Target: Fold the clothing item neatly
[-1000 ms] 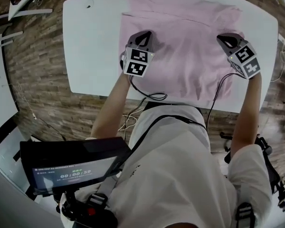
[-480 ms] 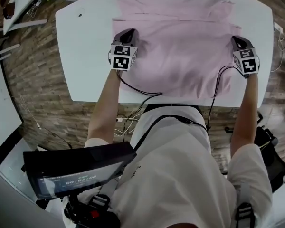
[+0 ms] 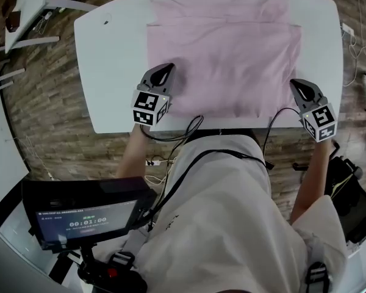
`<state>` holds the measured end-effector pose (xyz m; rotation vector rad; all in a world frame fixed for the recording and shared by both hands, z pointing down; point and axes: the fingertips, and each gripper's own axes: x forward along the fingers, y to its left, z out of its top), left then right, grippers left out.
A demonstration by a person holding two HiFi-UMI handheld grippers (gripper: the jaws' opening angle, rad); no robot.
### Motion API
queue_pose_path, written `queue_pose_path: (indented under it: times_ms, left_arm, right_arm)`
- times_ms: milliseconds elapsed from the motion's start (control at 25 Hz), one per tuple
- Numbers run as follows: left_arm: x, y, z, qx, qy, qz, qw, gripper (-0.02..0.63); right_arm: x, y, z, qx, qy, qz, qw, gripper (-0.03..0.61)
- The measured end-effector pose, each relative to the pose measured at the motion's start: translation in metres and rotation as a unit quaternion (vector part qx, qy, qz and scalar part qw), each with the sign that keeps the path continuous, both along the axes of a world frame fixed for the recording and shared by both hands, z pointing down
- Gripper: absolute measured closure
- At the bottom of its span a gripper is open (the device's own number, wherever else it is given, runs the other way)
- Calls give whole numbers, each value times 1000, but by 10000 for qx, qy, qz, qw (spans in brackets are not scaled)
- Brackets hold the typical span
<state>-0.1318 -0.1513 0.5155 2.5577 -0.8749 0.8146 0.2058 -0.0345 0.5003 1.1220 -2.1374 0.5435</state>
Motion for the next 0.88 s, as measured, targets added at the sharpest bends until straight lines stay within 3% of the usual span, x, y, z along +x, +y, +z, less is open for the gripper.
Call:
queue_pose_path:
  times_ms: [160, 280, 480, 600, 680, 880]
  left_arm:
    - [2, 54, 9, -255, 23, 499, 9984, 611]
    - [-7, 86, 21, -489, -76, 632, 9968, 611]
    - [-34, 144, 48, -416, -443, 187, 9980, 611]
    - [-48, 138, 73, -335, -878, -111, 9955, 611]
    - [-60, 135, 89, -464, -1132, -293, 9921, 611]
    - [-76, 129, 99, -854, -1119, -606, 9882, 611]
  right_arm:
    - [-29, 41, 10, -183, -14, 46, 9998, 575]
    - [-36, 65, 25, -372, 38, 212, 9991, 575]
    - [-11, 113, 55, -144, 463, 958, 9942, 574]
    - [-2, 94, 71, 79, 685, 1414, 9875, 575]
    - [-1, 87, 89, -114, 931, 1450, 9850, 575]
    - [6, 87, 104, -273, 1101, 1596, 9807, 575]
